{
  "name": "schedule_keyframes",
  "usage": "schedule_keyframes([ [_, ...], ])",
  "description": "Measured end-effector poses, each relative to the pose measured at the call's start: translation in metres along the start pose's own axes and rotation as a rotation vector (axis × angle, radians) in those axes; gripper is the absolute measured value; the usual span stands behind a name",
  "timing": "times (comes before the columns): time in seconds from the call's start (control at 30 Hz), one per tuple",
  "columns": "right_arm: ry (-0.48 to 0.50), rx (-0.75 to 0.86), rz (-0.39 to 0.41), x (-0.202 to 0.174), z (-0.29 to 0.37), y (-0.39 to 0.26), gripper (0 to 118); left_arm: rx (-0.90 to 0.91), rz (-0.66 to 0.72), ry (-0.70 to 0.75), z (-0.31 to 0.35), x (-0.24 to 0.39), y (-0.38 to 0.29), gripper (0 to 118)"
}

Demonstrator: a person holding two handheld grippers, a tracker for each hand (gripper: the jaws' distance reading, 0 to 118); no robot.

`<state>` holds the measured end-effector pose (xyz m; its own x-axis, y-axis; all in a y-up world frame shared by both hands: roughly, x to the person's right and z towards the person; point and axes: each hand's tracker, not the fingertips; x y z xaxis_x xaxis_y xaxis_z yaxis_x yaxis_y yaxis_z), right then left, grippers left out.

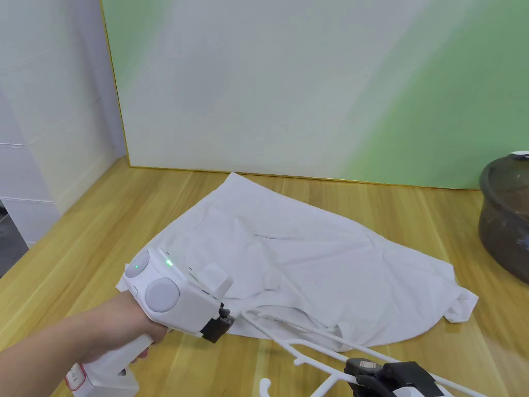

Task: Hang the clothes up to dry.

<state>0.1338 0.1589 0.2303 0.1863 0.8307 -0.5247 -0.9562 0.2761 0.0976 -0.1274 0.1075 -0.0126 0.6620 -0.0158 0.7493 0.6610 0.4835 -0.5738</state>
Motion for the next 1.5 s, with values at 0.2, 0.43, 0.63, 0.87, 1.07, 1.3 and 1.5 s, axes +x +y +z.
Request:
schedule_keyframes([
  [0.2, 0.007, -0.027, 0.049, -0.009, -0.008, 0.0, 6, 0.0, 0.01, -0.008, 0.0, -0.001, -0.001, 7],
  [0.43, 0.009, -0.028, 0.074, -0.018, -0.007, -0.002, 6, 0.003, 0.015, -0.009, -0.001, -0.001, -0.001, 7],
  [0.63, 0.013, -0.03, 0.086, -0.021, -0.007, -0.002, 6, 0.007, 0.025, -0.012, -0.001, -0.002, -0.002, 7],
  [0.87, 0.014, -0.036, 0.074, -0.024, -0.007, -0.001, 6, 0.048, 0.077, -0.033, 0.009, -0.008, 0.0, 7],
  [1.07, 0.006, -0.036, 0.075, -0.026, -0.009, 0.001, 6, 0.09, 0.079, -0.043, 0.026, -0.004, 0.006, 7],
  [1.3, -0.009, -0.036, 0.076, -0.025, -0.01, 0.002, 6, 0.074, 0.073, -0.03, 0.022, -0.001, -0.005, 7],
  [1.5, -0.02, -0.037, 0.075, -0.025, -0.012, 0.002, 6, 0.081, 0.073, -0.044, 0.033, 0.01, -0.023, 7],
])
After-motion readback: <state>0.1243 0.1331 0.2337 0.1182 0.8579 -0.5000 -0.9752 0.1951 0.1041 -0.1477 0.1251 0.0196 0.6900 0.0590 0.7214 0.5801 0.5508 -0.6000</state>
